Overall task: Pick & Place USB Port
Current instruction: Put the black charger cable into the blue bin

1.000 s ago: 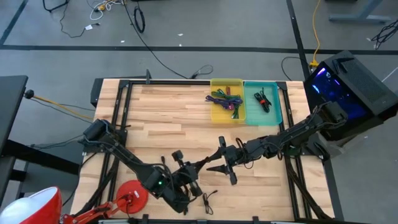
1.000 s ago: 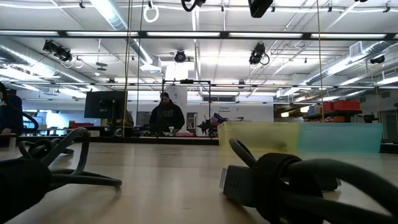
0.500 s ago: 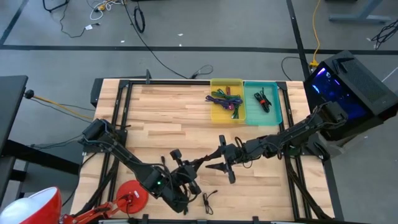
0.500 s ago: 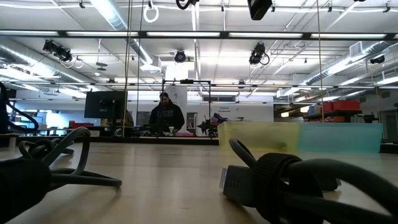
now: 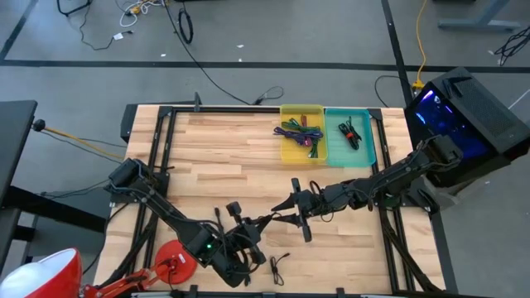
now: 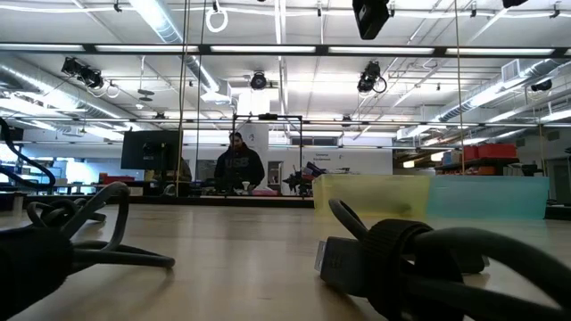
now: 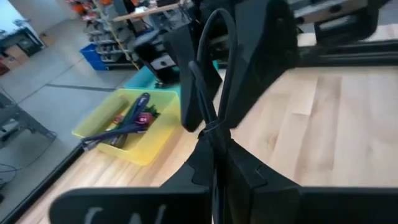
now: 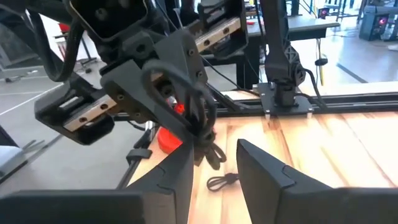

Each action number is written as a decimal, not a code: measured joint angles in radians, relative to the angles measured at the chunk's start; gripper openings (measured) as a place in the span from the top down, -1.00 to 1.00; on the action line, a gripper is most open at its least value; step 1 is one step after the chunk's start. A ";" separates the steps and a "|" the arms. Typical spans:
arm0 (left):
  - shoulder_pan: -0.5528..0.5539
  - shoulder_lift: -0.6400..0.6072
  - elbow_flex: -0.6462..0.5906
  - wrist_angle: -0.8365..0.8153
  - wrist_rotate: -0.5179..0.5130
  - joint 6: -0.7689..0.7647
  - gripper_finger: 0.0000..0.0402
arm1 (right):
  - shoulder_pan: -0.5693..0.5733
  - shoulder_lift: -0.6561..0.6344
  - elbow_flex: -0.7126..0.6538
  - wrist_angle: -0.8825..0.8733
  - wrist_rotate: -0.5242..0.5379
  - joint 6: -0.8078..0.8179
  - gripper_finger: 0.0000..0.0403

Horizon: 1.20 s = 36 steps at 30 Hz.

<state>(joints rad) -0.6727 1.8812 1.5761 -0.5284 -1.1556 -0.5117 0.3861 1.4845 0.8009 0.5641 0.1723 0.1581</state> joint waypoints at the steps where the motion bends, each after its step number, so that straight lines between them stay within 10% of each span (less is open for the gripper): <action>1: 0.000 0.000 0.000 -0.003 0.004 0.000 0.91 | 0.000 0.000 0.000 0.003 -0.001 -0.001 0.38; 18: 0.002 0.000 0.000 -0.006 0.046 -0.028 0.92 | 0.001 0.000 0.000 0.023 -0.006 -0.010 0.40; 23: 0.003 0.000 0.000 -0.009 0.067 -0.043 0.91 | 0.001 -0.001 0.000 0.027 -0.008 -0.023 0.76; 36: -0.022 -0.033 -0.002 -0.084 -0.023 0.023 0.42 | -0.010 -0.003 0.001 -0.049 0.056 -0.010 0.99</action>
<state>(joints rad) -0.6948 1.8482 1.5745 -0.6122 -1.1786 -0.4889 0.3760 1.4811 0.8021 0.5150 0.2279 0.1481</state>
